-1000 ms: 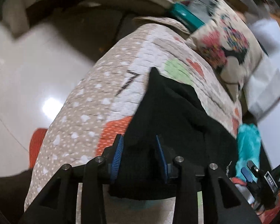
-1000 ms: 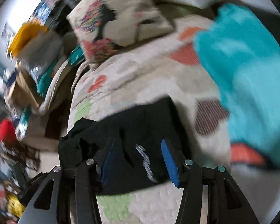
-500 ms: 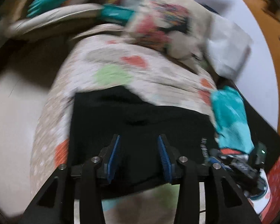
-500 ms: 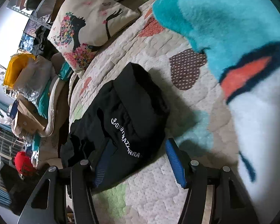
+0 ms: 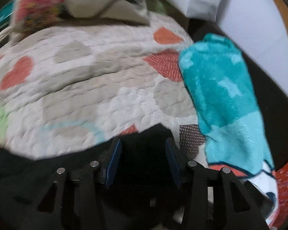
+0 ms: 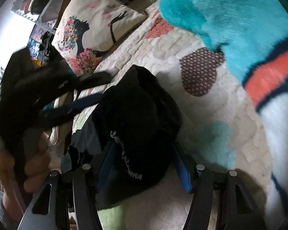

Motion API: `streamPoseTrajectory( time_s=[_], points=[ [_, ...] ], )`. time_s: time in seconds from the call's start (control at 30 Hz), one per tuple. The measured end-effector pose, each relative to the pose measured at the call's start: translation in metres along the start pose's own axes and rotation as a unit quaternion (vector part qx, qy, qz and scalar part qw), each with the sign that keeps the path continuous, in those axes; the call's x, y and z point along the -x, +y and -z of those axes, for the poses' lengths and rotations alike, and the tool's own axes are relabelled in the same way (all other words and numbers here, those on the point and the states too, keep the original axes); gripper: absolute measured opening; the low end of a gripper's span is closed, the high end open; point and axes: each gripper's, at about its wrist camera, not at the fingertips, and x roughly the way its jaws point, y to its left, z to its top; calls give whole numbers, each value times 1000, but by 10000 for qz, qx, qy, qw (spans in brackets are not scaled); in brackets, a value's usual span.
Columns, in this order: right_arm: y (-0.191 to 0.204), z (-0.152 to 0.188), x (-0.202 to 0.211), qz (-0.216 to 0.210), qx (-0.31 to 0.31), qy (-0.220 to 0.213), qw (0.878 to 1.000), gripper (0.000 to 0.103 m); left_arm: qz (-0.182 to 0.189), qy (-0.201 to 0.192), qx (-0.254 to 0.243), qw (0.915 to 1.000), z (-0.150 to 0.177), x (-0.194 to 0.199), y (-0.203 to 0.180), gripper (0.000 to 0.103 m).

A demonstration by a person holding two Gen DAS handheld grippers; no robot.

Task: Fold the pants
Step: 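Grasp the folded pants bundle with the right gripper and lift it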

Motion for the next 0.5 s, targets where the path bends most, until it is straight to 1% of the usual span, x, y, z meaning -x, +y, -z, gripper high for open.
streamPoseTrajectory(
  time_s=[0.03,0.1,0.13,0.2,0.23,0.27,0.3,0.33,0.43,0.5],
  points=[
    [1,-1,-3,-2,105,-25,9999,66,-21,88,-94,9999,-4,-9,-4,48],
    [2,-3,-5,-44,136,-45,9999,66,60,419,-268,9987,-11,-28,-8,53],
    [1,-5,-6,-93,109,-47,9999,66,-9,537,-354,9979,-13,-35,-10,53],
    [0,-8,-8,-201,79,6,9998,65,-87,612,-479,9969,-14,-39,-13,52],
    [0,-9,-9,-251,87,48,9996,60,-123,590,-532,9968,-13,-38,-14,44],
    [1,-10,-9,-291,82,91,9995,53,-188,577,-616,9963,-11,-35,-16,40],
    [3,-11,-10,-361,63,156,9992,36,-201,559,-654,9961,-9,-32,-16,31],
    [6,-12,-11,-427,55,217,9988,28,-212,517,-668,9962,-7,-28,-15,26],
    [26,-15,-3,-543,352,160,9978,25,-83,293,-535,9981,1,-5,-8,22],
    [44,-15,5,-677,602,124,9958,24,117,36,-344,9993,6,21,0,22]
  ],
)
